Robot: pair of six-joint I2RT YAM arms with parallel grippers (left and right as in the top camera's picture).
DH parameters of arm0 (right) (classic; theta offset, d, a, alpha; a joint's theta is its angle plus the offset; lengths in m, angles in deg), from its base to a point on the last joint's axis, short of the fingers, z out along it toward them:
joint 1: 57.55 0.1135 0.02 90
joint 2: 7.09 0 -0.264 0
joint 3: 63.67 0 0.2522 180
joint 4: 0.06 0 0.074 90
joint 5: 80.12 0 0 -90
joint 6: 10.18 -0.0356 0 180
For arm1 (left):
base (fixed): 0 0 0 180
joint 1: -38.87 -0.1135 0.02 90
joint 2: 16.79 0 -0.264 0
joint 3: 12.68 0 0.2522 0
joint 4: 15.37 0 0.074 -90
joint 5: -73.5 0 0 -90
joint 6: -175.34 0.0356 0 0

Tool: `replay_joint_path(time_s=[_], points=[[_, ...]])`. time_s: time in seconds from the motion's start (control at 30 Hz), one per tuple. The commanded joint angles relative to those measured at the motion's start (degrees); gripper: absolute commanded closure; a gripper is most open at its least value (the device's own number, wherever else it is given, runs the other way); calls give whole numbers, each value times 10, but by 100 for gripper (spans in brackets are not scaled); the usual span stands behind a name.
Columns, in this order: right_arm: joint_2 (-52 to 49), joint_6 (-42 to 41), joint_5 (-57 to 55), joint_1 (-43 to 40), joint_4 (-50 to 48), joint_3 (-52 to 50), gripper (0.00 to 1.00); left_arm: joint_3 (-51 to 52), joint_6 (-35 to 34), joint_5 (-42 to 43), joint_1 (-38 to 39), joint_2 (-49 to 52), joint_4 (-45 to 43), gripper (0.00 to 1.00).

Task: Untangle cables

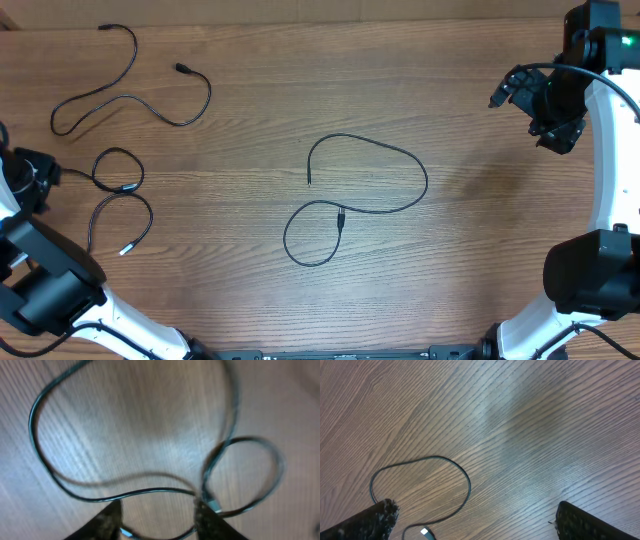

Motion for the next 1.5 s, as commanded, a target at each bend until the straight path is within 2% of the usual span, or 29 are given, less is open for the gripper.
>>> replay_joint_path(time_s=[0.0,0.13,0.23,0.27,0.33,0.4,0.53,0.7,0.93,1.1,1.27,1.37,1.47], points=[[8,-2,-3,-1,-2,0,0,2,12,-13,-8,30,21,48],[8,-2,-3,-1,-2,0,0,2,4,-13,-26,43,42,34],[8,-2,-3,-1,-2,0,0,2,-14,0,-51,42,60,4],[8,-2,-3,-1,-2,0,0,2,-21,9,-59,41,67,0],[8,-2,-3,-1,-2,0,0,2,-47,40,-85,41,95,0],[8,-2,-3,-1,-2,0,0,2,-43,74,-113,41,107,0],[8,-2,-3,-1,-2,0,0,2,-36,80,-162,41,135,0],[8,-2,-3,-1,-2,0,0,3,19,80,-200,41,169,0],[8,-2,-3,-1,-2,0,0,3,43,91,-195,12,179,0],[8,-2,-3,-1,-2,0,0,26,45,91,-194,-82,176,0],[8,-2,-3,-1,-2,0,0,169,25,87,-194,-238,67,0],[8,-2,-3,-1,-2,0,0,261,-2,75,-194,-288,-20,1],[8,-2,-3,-1,-1,0,0,320,-5,80,-194,-296,-88,1]])
